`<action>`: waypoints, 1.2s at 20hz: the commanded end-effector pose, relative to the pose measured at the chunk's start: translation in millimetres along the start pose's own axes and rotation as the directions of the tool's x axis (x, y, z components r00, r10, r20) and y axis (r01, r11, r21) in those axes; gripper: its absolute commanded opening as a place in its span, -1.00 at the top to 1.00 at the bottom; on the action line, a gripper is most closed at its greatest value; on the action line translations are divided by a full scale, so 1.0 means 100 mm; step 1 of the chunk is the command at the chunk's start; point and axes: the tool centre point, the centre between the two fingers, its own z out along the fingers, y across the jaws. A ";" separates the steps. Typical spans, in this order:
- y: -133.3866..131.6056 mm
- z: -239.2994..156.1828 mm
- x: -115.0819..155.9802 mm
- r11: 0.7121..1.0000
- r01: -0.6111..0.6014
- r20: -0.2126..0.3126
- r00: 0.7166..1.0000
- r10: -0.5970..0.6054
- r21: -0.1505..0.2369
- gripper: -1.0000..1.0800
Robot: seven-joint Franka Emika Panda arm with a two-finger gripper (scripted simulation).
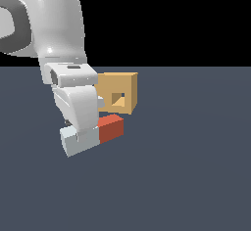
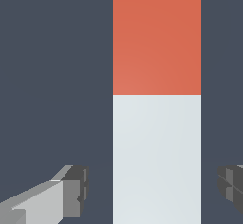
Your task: Insert the peg into the horizontal hole in a box.
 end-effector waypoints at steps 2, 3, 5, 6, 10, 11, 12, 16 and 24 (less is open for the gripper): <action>0.00 0.15 0.00 1.000 0.000 0.000 1.000 0.000 0.000 -0.92; 0.00 0.18 0.00 1.000 0.000 0.000 1.000 0.000 0.000 -0.92; 0.00 0.23 0.00 1.000 0.000 0.000 1.000 0.000 0.000 -0.92; 0.00 0.25 0.00 1.000 0.000 0.000 1.000 0.000 0.000 -0.92; 0.00 0.27 0.00 1.000 0.000 0.000 1.000 0.000 0.001 1.00; 0.00 0.27 0.00 1.000 0.000 0.000 1.000 0.000 0.001 1.00; 0.00 0.27 0.00 1.000 0.000 0.000 1.000 0.000 0.001 1.00; 0.00 0.27 0.00 1.000 0.000 0.000 1.000 0.000 0.001 1.00; 0.00 0.25 0.03 1.000 0.021 0.000 1.000 -0.021 0.000 1.00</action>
